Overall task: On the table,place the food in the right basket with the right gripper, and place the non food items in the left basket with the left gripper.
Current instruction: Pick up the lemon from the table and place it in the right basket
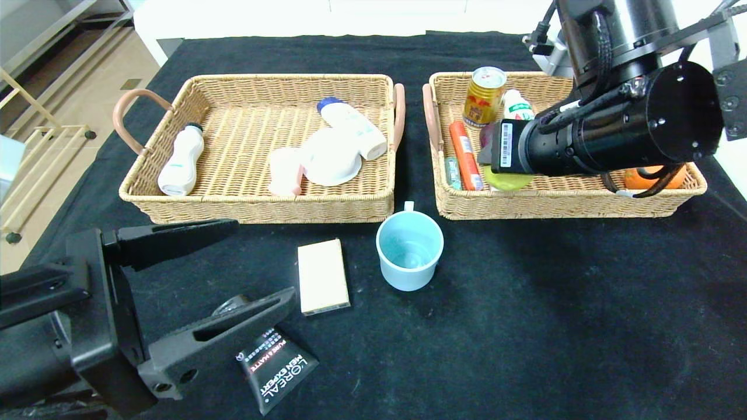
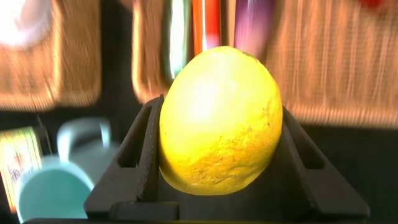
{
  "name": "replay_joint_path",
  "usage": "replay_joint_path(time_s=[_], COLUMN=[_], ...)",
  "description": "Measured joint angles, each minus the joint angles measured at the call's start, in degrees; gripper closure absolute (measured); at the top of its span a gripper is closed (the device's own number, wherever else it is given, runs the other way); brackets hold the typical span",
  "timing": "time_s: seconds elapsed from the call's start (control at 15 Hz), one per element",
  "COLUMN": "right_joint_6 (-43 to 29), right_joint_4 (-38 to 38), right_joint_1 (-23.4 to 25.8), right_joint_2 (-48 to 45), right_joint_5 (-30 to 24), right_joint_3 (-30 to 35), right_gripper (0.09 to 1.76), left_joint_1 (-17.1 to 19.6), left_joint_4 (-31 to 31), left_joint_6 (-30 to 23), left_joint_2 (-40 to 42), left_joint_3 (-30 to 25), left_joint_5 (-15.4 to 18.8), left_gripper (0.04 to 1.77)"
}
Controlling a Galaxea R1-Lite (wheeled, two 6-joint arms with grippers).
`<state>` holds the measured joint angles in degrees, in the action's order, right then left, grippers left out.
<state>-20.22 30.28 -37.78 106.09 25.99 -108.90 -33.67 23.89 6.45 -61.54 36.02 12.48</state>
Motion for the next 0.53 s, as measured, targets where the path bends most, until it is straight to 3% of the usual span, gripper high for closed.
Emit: replay_joint_path(time_s=[0.53], right_joint_6=[5.1], right_joint_4=[-11.1], right_joint_1=[1.5], right_joint_2=[3.5], right_joint_5=[0.4], right_joint_3=[-1.4], right_gripper=[0.79], left_joint_1=[0.1], left_joint_4=[0.0], left_joint_6=[0.1], left_joint_2=[0.2], left_joint_3=[0.0], left_joint_5=[0.0], left_gripper=[0.09])
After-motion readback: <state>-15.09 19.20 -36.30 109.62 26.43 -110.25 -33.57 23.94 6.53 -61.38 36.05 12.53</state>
